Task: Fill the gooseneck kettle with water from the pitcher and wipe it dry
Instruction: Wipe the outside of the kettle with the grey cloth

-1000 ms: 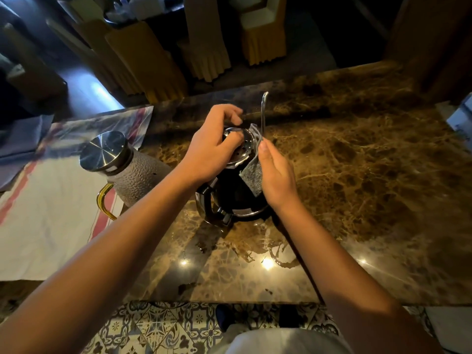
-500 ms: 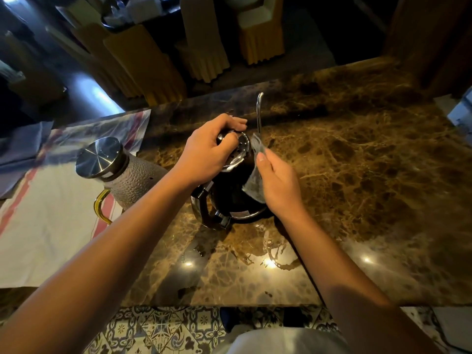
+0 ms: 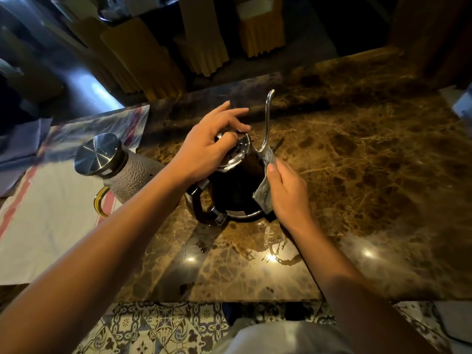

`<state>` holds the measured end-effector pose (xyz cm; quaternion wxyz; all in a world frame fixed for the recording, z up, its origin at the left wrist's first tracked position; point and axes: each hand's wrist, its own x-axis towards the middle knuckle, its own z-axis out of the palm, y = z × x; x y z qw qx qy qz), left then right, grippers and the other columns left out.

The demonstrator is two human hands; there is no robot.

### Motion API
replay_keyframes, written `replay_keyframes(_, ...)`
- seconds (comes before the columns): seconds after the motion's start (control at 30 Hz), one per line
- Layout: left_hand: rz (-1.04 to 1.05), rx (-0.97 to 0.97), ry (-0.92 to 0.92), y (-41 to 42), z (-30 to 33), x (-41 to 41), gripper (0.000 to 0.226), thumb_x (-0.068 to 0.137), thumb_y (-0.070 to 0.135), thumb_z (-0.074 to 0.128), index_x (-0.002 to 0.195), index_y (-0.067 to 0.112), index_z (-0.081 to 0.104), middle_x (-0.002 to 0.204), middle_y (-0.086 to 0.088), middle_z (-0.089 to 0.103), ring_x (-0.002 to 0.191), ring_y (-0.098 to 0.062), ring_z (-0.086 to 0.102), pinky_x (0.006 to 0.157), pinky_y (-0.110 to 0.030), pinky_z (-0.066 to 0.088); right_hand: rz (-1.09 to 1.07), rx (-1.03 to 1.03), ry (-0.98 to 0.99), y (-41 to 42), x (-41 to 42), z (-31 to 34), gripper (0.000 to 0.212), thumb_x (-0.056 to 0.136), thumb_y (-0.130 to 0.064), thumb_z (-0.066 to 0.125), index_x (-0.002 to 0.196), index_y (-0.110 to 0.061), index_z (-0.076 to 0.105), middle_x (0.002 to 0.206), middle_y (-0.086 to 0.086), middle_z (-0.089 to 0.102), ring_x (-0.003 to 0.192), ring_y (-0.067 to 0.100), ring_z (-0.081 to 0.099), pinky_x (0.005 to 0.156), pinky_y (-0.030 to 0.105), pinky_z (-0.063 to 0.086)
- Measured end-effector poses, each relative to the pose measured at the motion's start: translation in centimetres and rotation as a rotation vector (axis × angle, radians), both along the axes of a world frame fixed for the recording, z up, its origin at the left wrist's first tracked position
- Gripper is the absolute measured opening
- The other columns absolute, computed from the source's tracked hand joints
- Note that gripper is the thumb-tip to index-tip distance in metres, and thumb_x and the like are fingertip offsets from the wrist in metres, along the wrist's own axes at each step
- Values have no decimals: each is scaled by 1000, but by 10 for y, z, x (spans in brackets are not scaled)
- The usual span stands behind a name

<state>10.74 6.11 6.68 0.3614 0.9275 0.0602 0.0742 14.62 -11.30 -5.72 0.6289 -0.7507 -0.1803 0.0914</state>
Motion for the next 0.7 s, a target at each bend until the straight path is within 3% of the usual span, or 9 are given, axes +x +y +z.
replay_keyframes(0.07,-30,-17,36,1,3,1,29,94,19,49,114,27,69,153,13,52,155,-6,22,126,-53,19,-15,41,-35,-5,-15,9,39,109,-29,44,139,-15,64,134,-10,64,123,-1,58,104,20,47)
replay_keyframes(0.13,-75,-34,117,1,10,4,29,92,20,48,112,30,66,155,14,49,155,-6,22,126,-52,20,6,142,7,3,-28,25,49,108,-39,40,148,-15,54,147,-12,53,136,-7,48,114,17,37)
replay_keyframes(0.2,-105,-31,177,1,17,7,31,90,22,47,116,28,63,156,13,44,150,-7,30,123,-47,28,33,250,97,19,-28,37,59,105,-46,37,153,-13,48,152,-12,47,140,-8,43,120,20,32)
replay_keyframes(0.27,-89,-13,182,0,19,6,37,88,25,46,123,20,57,156,11,42,140,-6,41,114,-37,38,23,214,137,31,-14,38,65,103,-55,35,153,-15,49,156,-6,50,144,1,45,122,28,34)
replay_keyframes(0.33,-61,-5,166,-3,19,5,37,87,26,46,122,18,56,155,8,44,141,-5,38,113,-34,36,35,113,137,30,0,33,60,107,-51,35,150,-14,53,154,1,56,144,10,48,121,32,37)
replay_keyframes(0.43,-44,-30,157,-4,16,5,27,86,25,46,112,21,56,150,6,51,151,-9,30,122,-42,30,35,46,196,19,7,19,45,113,-31,38,151,-9,50,154,4,53,143,9,44,113,18,31)
replay_keyframes(0.53,-35,-43,152,-4,17,6,23,86,24,46,107,22,55,145,5,56,150,-11,32,122,-47,30,-1,-45,89,14,0,15,42,113,-27,38,148,-11,54,144,-1,60,130,5,49,104,11,34)
replay_keyframes(0.63,-38,-26,153,-5,17,5,19,86,24,45,104,26,54,143,5,58,149,-11,34,121,-50,31,-122,-158,-48,6,-16,8,36,111,-22,41,131,-6,66,123,4,70,111,18,63,93,30,49)
replay_keyframes(0.7,-40,-19,169,-5,19,5,23,86,25,45,106,26,55,143,5,58,149,-12,35,120,-52,31,-152,-266,-57,-5,-18,-2,35,109,-17,46,133,-2,66,128,12,71,117,29,66,97,34,48)
